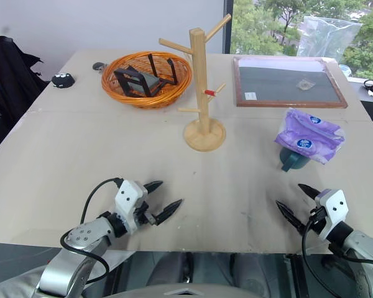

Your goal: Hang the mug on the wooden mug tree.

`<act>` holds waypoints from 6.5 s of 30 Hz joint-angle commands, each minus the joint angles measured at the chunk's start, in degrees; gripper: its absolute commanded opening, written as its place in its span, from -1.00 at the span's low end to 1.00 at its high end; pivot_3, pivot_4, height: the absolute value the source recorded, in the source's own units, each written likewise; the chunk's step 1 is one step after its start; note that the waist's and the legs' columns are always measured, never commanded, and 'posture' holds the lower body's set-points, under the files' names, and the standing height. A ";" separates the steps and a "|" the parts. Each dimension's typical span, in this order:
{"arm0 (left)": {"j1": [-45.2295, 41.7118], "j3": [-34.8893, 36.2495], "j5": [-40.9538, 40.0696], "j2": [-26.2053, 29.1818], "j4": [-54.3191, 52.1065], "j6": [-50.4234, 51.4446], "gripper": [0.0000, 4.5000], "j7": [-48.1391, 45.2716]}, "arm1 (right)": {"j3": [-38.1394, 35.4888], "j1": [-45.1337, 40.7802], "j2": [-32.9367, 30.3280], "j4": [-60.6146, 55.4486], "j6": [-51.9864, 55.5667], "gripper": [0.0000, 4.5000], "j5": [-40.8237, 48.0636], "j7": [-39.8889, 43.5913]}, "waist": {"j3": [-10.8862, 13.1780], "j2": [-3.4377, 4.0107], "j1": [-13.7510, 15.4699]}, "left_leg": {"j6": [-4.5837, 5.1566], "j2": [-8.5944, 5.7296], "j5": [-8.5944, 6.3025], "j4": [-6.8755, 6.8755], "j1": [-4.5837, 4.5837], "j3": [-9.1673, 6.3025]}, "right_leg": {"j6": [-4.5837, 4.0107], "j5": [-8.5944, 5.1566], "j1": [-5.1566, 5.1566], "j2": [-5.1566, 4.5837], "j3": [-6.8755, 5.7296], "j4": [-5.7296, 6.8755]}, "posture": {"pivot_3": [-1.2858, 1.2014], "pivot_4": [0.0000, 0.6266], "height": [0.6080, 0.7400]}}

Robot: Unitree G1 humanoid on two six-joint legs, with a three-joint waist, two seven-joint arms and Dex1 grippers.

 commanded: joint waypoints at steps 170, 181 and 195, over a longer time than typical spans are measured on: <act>-34.52 -0.29 -21.04 11.16 -8.91 16.11 1.00 -20.25 | -3.32 -27.75 32.49 -20.04 46.62 0.74 -26.20 -59.66 | 0.03 0.04 -0.29 | -0.31 -0.06 0.18 0.05 -0.78 -0.17 | 0.00 0.00 -0.71 0.06 -0.18 0.06 | 0.03 -0.52 0.95; -34.55 -0.40 -21.59 10.86 -9.37 16.73 1.00 -19.28 | -4.77 -29.98 32.69 -14.47 42.59 0.29 -25.44 -60.67 | 0.03 0.04 -0.29 | -0.31 -0.07 0.18 0.05 -0.78 -0.17 | 0.00 0.00 -0.70 0.06 -0.18 0.06 | 0.03 -0.52 0.95; -33.70 -0.05 -21.01 10.87 -9.51 16.42 1.00 -18.44 | -5.69 -32.39 29.92 -7.86 36.07 -0.95 -23.14 -57.70 | 0.03 0.04 -0.32 | -0.31 -0.06 0.19 0.05 -0.78 -0.17 | 0.00 0.00 -0.70 0.06 -0.18 0.07 | 0.03 -0.52 0.95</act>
